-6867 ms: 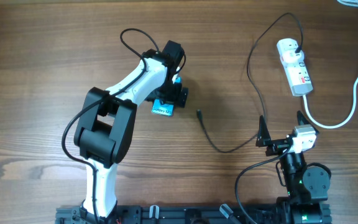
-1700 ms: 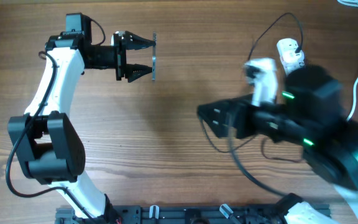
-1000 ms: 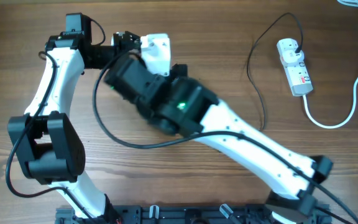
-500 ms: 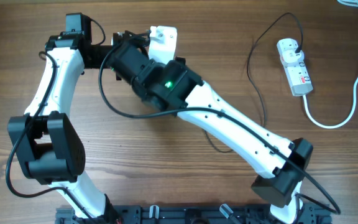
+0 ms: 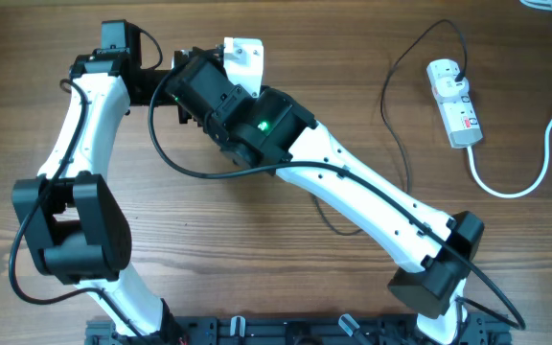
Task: Plug charger to phone and switch on socket
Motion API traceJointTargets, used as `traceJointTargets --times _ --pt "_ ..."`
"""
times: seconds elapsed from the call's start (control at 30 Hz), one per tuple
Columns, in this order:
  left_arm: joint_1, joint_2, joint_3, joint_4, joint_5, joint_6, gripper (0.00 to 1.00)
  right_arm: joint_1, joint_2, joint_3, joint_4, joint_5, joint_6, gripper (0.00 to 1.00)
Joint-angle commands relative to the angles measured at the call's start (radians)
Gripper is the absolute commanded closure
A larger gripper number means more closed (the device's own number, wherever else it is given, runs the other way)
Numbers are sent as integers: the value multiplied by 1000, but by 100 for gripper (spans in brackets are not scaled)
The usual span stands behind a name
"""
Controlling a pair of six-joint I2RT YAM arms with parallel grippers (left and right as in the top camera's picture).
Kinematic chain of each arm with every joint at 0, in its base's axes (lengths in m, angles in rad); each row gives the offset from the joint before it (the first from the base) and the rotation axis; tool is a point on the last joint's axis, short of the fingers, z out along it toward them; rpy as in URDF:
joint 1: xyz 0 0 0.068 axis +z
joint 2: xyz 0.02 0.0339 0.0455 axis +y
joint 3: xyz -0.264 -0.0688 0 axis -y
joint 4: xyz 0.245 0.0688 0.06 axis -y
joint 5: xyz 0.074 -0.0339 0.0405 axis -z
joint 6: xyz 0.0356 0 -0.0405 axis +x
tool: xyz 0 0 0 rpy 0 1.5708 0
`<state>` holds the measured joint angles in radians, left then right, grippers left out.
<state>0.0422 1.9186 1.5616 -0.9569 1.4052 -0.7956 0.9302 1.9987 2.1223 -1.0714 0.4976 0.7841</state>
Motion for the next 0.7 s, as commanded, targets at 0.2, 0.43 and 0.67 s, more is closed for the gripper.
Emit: traceJointTargets --times 0.2,0.43,0.67 --pt "4 -39 10 3 53 -5 30 5 -1 12 11 21 -102 69" --pt "4 -39 10 2 53 -6 30 5 -1 12 13 18 -104 80" --pt "4 -39 10 2 53 -6 29 5 -1 12 14 18 -103 96"
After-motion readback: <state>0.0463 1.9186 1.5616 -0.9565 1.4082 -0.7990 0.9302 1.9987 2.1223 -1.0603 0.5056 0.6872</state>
